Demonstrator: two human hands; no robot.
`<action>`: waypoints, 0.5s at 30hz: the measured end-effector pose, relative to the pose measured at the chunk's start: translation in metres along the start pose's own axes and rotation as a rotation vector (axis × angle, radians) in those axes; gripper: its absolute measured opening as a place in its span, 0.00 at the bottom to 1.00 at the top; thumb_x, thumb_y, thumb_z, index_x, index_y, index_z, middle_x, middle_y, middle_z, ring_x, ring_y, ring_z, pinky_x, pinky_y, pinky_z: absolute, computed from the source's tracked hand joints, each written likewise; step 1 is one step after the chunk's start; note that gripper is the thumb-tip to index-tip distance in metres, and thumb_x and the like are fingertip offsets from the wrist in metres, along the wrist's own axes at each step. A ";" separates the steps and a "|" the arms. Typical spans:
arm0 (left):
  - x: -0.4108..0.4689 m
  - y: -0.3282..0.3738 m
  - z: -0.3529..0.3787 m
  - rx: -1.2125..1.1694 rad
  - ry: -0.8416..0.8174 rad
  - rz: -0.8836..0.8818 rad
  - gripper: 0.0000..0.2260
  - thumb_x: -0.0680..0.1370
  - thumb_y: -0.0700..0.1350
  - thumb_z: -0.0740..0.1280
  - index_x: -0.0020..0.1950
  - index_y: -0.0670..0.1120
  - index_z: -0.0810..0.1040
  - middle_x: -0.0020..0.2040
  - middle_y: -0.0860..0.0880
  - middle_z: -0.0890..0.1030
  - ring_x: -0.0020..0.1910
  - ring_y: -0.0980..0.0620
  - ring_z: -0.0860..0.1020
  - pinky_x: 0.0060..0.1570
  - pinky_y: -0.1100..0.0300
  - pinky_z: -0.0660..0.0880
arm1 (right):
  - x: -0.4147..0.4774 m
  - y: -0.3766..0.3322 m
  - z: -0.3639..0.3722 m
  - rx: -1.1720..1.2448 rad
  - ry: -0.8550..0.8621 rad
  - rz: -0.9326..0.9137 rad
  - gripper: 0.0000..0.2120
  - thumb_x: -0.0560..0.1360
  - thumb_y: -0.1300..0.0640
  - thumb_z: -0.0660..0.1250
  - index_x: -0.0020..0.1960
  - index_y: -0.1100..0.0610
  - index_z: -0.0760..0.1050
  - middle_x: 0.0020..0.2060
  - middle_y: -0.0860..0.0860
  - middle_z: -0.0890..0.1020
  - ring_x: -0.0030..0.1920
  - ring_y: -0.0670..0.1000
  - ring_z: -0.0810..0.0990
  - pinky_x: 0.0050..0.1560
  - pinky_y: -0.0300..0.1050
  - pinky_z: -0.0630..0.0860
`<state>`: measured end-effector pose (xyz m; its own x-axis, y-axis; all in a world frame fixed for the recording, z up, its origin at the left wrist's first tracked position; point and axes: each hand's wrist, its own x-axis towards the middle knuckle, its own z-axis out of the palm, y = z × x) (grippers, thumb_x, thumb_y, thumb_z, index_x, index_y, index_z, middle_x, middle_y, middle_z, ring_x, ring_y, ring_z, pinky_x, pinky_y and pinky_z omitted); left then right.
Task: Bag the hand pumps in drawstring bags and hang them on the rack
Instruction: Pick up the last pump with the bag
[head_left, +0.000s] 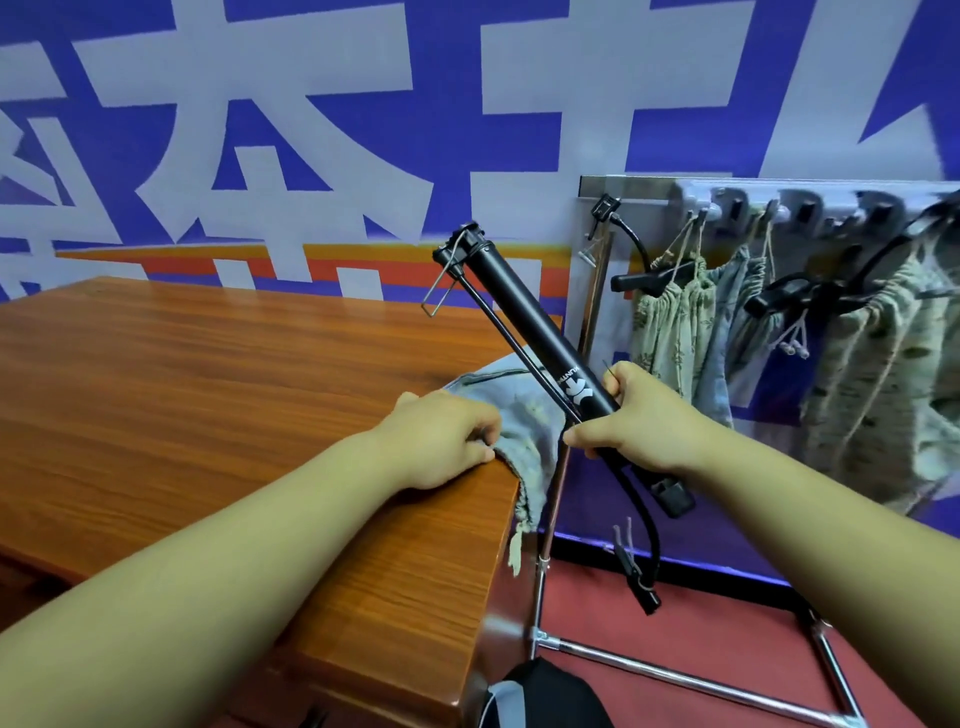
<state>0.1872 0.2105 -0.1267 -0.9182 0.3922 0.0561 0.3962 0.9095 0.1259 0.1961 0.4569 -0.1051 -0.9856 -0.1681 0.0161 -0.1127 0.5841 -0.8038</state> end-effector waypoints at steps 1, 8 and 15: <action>0.003 0.005 0.001 0.000 -0.005 0.004 0.04 0.81 0.55 0.65 0.50 0.56 0.73 0.42 0.57 0.76 0.52 0.52 0.73 0.58 0.49 0.66 | -0.004 0.004 -0.004 0.003 0.015 0.006 0.28 0.66 0.58 0.81 0.47 0.54 0.59 0.32 0.58 0.85 0.23 0.48 0.73 0.22 0.37 0.65; 0.034 0.097 0.001 -0.440 0.006 -0.031 0.06 0.77 0.46 0.69 0.40 0.47 0.78 0.36 0.53 0.81 0.36 0.54 0.75 0.40 0.59 0.73 | -0.037 0.054 -0.051 0.098 0.139 0.072 0.27 0.64 0.55 0.82 0.47 0.56 0.64 0.28 0.50 0.82 0.28 0.50 0.79 0.34 0.46 0.72; 0.086 0.217 0.033 -1.051 -0.140 -0.309 0.12 0.77 0.34 0.64 0.34 0.45 0.71 0.26 0.46 0.72 0.22 0.51 0.73 0.28 0.61 0.74 | -0.088 0.119 -0.112 0.235 0.254 0.142 0.20 0.66 0.60 0.81 0.45 0.57 0.69 0.25 0.47 0.80 0.23 0.45 0.75 0.30 0.39 0.72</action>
<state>0.1945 0.4460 -0.1270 -0.9435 0.2411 -0.2275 -0.1076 0.4264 0.8981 0.2556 0.6303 -0.1357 -0.9924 0.1213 0.0181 0.0301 0.3839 -0.9229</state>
